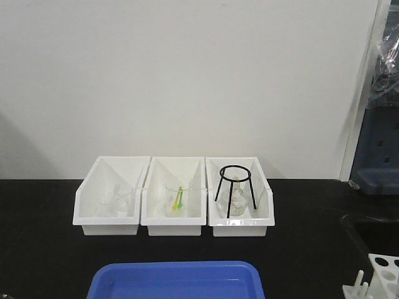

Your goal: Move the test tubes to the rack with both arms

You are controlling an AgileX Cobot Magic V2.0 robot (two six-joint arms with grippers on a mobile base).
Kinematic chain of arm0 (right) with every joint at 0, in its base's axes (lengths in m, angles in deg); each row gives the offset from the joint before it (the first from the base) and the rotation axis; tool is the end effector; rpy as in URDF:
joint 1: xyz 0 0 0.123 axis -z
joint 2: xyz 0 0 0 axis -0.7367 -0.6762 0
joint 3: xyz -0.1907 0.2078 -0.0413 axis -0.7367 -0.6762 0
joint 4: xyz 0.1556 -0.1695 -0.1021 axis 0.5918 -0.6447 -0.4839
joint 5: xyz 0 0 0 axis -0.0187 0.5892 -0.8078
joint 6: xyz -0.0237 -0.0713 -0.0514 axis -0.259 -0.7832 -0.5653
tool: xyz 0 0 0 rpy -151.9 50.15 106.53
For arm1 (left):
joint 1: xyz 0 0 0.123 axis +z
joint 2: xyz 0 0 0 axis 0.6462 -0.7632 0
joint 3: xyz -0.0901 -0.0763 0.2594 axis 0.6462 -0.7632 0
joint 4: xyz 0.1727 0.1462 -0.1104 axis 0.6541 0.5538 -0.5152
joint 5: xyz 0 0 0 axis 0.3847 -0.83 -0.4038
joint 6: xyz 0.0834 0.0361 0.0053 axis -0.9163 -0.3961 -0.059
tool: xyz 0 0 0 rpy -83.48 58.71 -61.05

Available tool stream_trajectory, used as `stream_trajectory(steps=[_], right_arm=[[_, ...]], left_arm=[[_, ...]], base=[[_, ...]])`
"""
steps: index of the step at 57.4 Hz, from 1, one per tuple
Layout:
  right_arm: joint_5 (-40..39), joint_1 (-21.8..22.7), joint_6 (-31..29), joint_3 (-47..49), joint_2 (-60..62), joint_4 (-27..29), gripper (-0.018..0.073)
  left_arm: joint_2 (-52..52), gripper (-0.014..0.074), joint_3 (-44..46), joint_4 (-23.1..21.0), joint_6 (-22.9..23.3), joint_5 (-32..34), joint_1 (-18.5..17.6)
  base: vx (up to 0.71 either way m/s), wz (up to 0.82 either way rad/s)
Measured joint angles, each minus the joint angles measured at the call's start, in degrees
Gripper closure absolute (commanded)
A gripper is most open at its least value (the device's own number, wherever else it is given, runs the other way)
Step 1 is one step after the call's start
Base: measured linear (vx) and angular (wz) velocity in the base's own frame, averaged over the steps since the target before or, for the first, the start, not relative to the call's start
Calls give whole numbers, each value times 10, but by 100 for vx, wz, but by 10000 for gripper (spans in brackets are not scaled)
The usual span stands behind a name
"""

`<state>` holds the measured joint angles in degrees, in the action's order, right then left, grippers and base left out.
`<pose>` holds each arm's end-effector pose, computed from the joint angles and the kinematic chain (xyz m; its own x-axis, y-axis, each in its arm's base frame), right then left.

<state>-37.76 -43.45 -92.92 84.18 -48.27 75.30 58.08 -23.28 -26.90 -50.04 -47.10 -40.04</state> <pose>0.1180 -0.0053 0.3479 -0.1148 -0.0791 -0.9902 0.0277 0.9962 -0.0827 0.0568 0.0005 0.1899 -0.0925 -0.0658 -0.9935 -0.0132 0.9978 -0.0648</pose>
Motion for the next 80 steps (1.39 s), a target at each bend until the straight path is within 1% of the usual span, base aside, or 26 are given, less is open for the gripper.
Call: stream_trajectory(steps=[80], right_arm=[[0, 0, 0, 0, 0, -1, -4]], left_arm=[[0, 600, 0, 0, 0, 0, 0]], base=[[0, 0]])
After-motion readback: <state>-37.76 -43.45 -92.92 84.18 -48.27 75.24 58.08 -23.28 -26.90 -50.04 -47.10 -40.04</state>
